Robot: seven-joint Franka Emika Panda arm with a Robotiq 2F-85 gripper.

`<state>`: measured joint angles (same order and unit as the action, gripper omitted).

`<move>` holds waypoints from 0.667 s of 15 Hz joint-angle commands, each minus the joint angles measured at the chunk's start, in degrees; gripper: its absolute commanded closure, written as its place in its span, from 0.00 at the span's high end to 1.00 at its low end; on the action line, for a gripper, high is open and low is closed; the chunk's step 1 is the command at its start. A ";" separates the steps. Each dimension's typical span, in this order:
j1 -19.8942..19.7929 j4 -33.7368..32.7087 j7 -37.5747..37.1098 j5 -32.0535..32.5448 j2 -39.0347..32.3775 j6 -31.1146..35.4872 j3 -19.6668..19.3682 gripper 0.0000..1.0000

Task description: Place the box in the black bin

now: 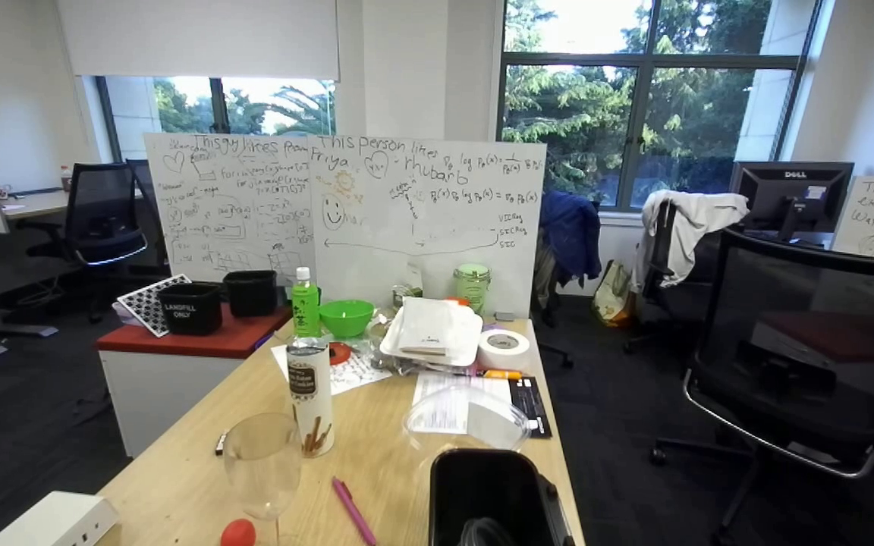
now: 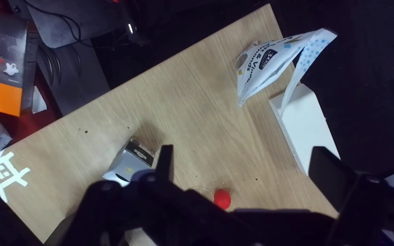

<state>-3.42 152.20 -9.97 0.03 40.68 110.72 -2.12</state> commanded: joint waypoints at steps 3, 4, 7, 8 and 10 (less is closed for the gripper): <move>-0.67 -0.10 0.39 -0.42 0.70 -0.16 0.90 1.00; -0.67 -0.10 0.39 -0.42 0.70 -0.16 0.90 1.00; -1.59 -0.32 -0.96 -0.55 -1.16 1.10 0.50 1.00; -2.02 -0.50 -1.44 -1.04 -2.41 1.89 -0.06 1.00; -3.20 -1.33 -2.38 -1.85 -6.24 3.30 -1.47 1.00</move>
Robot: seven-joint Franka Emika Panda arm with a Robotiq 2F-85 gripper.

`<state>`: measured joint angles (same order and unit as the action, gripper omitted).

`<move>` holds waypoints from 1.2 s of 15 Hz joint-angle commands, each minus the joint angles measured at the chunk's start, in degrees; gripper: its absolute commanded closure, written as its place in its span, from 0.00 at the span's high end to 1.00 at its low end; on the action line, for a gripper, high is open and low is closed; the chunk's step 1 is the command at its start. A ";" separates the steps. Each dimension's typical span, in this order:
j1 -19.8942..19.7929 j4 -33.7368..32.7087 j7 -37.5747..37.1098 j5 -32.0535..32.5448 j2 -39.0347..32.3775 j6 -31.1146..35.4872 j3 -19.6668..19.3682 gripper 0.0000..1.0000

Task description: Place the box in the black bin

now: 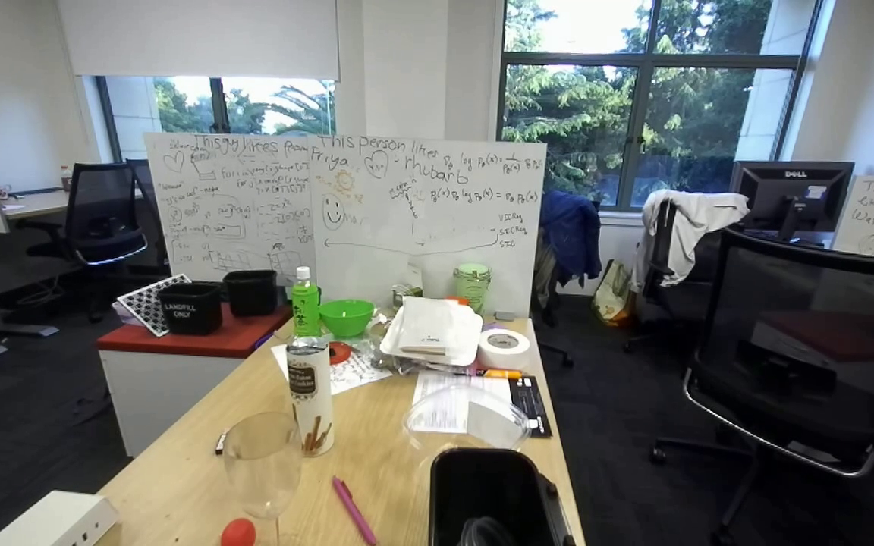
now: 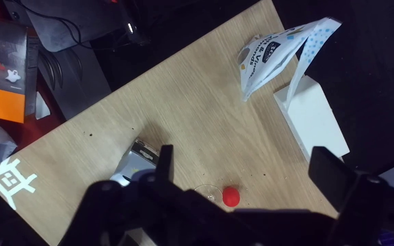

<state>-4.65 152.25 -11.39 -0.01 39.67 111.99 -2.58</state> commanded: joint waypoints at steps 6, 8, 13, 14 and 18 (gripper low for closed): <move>-4.84 -5.88 0.25 -11.74 -20.45 4.18 -9.35 1.00; -6.27 -7.48 -0.76 -15.52 -24.99 6.82 -11.49 1.00; -9.41 -10.42 -1.13 -12.86 -32.24 14.70 -12.94 1.00; -9.27 -9.26 -0.42 -14.21 -30.68 13.51 -13.05 1.00; -9.35 -10.15 -0.47 -13.79 -32.06 14.45 -12.97 1.00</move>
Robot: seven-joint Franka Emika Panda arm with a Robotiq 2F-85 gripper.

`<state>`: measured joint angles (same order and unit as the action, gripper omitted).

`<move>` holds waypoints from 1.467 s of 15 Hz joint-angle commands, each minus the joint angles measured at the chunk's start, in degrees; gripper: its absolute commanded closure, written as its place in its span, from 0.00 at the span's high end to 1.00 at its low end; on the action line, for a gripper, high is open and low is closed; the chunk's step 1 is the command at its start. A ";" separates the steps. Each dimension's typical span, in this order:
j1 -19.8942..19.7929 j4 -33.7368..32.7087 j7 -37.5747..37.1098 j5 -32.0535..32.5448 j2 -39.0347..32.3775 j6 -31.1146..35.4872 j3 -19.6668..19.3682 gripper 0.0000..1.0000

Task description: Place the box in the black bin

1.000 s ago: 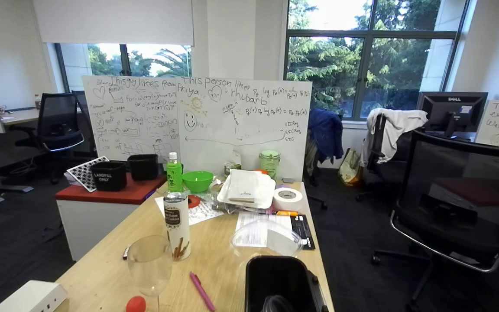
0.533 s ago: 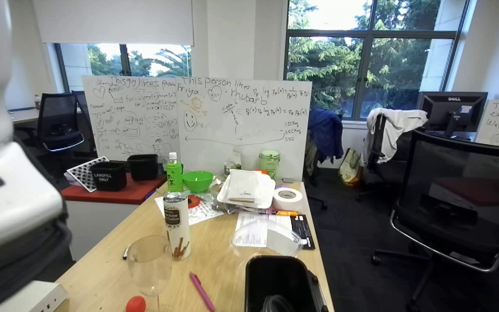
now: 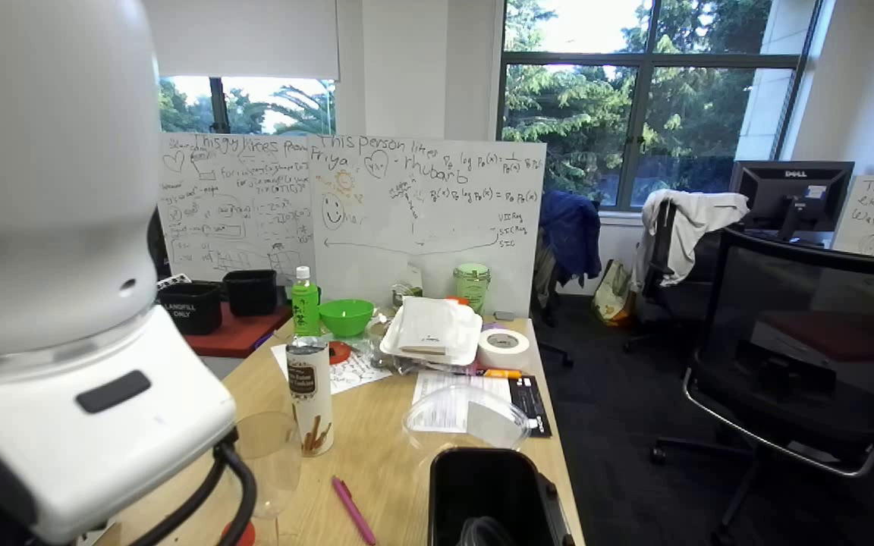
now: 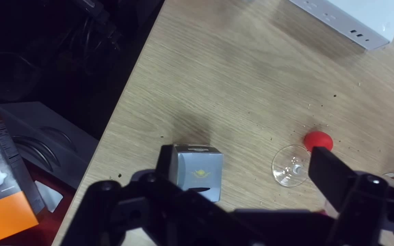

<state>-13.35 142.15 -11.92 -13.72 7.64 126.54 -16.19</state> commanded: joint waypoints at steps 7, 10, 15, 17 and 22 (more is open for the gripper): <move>-0.84 -1.05 -0.43 -2.90 -5.70 2.99 0.03 1.00; -0.95 -1.29 -1.47 -5.81 -10.66 6.28 -0.24 1.00; -1.67 -2.67 -2.14 -12.87 -18.96 10.79 0.21 1.00; -2.20 -3.96 -1.93 -16.10 -22.07 13.21 0.51 1.00; -3.41 -8.96 -3.08 -19.33 -29.03 15.27 0.88 1.00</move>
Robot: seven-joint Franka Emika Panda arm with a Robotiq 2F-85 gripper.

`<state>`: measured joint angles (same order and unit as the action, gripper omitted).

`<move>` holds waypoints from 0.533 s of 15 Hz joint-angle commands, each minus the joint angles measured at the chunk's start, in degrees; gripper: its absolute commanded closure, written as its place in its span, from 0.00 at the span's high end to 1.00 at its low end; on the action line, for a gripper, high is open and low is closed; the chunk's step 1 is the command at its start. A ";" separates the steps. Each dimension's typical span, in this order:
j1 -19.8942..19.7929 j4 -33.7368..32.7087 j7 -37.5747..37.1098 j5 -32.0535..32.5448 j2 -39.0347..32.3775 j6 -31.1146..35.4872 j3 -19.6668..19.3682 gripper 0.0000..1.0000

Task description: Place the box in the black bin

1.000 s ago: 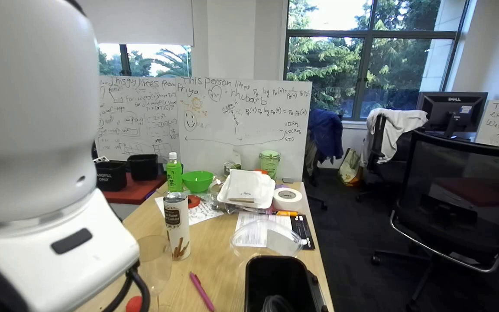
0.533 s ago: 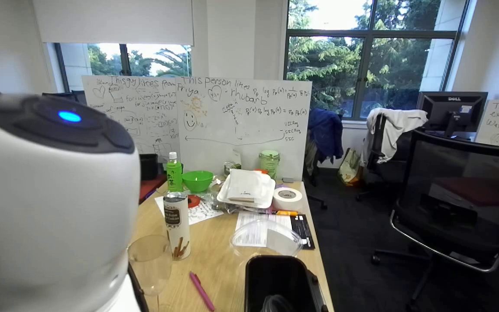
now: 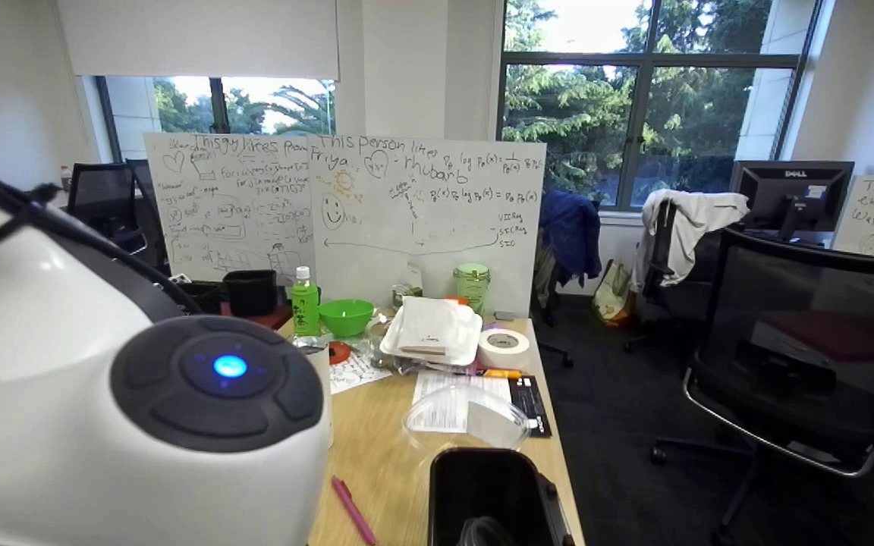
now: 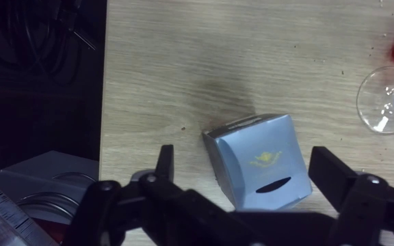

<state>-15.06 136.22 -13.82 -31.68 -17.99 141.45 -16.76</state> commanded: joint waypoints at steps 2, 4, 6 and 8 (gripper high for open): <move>-1.89 -4.94 -1.85 -0.92 -5.76 0.73 1.59 1.00; -2.12 -6.74 -2.44 -0.92 -7.35 0.75 1.86 1.00; -2.13 -8.30 -2.95 -0.52 -8.48 0.73 2.00 1.00; -2.21 -9.51 -3.34 -0.38 -9.30 0.53 2.15 1.00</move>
<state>-15.67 128.60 -16.50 -31.90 -25.89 141.93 -16.04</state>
